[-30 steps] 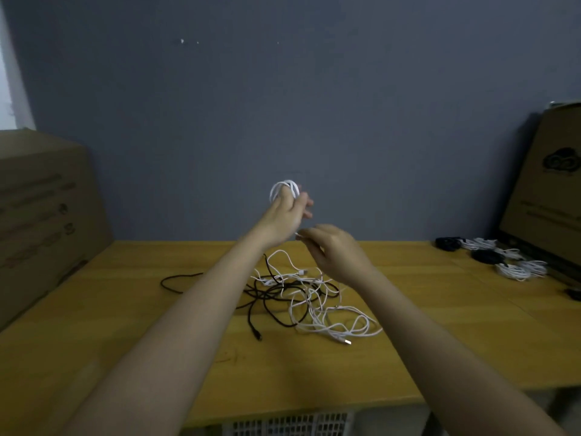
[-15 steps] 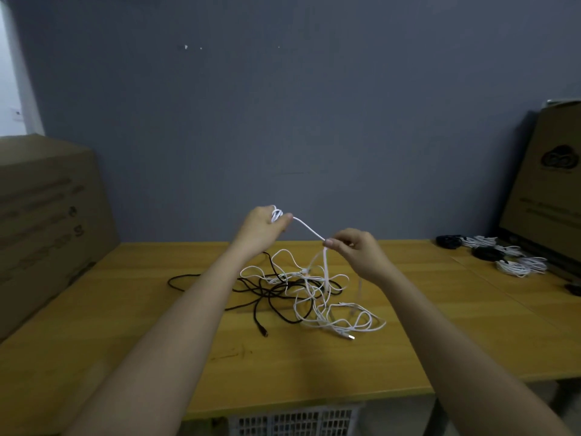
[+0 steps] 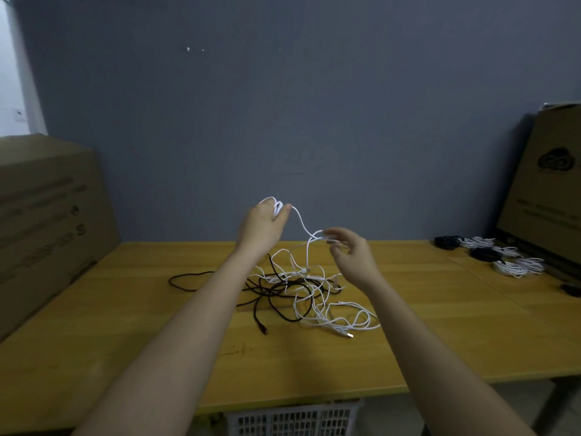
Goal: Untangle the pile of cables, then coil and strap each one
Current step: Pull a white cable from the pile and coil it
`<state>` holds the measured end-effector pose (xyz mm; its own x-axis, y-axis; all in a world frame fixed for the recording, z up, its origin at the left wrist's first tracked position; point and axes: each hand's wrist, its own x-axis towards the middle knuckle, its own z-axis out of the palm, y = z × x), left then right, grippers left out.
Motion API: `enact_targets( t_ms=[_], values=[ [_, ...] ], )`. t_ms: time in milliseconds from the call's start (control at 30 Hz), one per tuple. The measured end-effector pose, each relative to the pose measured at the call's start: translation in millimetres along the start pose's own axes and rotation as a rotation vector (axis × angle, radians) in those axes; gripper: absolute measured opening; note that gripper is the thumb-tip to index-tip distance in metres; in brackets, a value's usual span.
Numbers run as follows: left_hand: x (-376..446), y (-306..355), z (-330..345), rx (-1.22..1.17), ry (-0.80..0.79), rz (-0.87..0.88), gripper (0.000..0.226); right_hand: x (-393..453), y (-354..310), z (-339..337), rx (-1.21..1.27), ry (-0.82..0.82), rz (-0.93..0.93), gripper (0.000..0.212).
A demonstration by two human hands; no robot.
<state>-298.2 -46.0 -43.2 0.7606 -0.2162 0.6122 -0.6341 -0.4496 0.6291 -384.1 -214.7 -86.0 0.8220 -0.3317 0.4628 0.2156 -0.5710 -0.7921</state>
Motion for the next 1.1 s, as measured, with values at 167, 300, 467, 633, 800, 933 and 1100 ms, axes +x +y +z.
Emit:
enact_targets(
  t_ms=[167, 300, 467, 633, 800, 933, 1100],
  values=[
    [-5, 15, 1, 0.051, -0.121, 0.105, 0.042, -1, -9, 5, -0.166, 0.055, -0.034, 0.041],
    [-10, 27, 5, -0.042, -0.217, 0.128, 0.039, -3, -12, 17, -0.270, 0.066, -0.114, 0.028],
    [-16, 28, 1, -0.221, -0.283, 0.066, 0.037, -10, -11, 20, 0.015, -0.013, -0.057, 0.008],
    [-26, 18, -3, -0.410, -0.395, -0.076, 0.038, -2, -1, 8, -0.256, 0.130, -0.059, 0.011],
    [-32, 17, -9, -0.993, -0.632, -0.225, 0.038, -2, -2, 8, -0.227, 0.218, -0.221, 0.013],
    [-30, 26, 2, -1.235, -0.393, -0.195, 0.027, -17, 4, 27, -0.188, 0.033, -0.242, 0.030],
    [-29, 20, 21, -0.801, -0.247, -0.044, 0.021, -32, 10, 45, -0.025, -0.063, -0.168, 0.040]
  ],
)
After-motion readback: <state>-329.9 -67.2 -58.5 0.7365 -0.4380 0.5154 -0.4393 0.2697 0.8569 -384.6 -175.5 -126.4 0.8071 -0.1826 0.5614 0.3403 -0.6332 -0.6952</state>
